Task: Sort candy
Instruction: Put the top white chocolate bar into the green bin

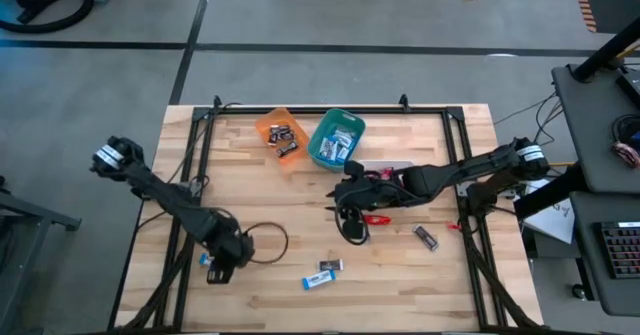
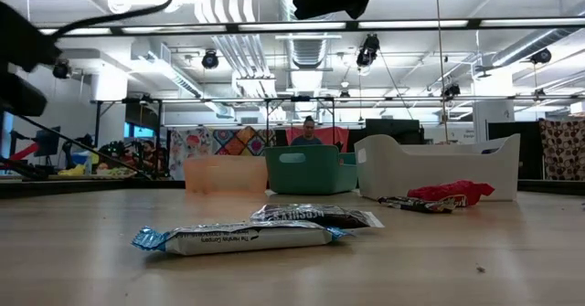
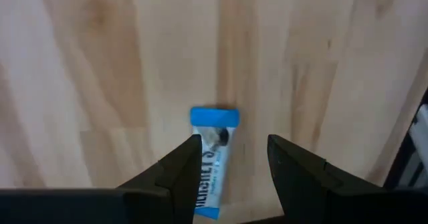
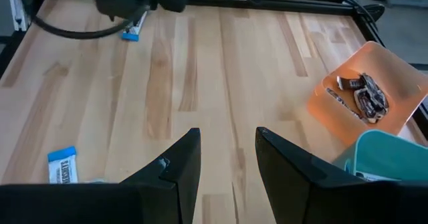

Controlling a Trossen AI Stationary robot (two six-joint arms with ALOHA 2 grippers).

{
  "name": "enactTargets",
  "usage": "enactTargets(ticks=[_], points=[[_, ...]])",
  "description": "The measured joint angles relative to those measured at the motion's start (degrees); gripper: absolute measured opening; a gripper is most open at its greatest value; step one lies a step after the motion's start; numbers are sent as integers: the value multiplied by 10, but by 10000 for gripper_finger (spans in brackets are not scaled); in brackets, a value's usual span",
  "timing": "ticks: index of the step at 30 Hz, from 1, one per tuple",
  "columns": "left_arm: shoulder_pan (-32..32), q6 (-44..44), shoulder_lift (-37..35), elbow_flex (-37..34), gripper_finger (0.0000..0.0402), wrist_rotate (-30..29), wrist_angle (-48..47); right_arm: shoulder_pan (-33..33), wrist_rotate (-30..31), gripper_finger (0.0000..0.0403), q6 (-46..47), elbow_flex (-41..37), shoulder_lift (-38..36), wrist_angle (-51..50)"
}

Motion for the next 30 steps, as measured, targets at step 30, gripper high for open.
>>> enactTargets(ticks=[30], points=[[-107, -94, 71, -20, 201, -74, -7, 4, 0, 134, 0, 0, 6, 0]])
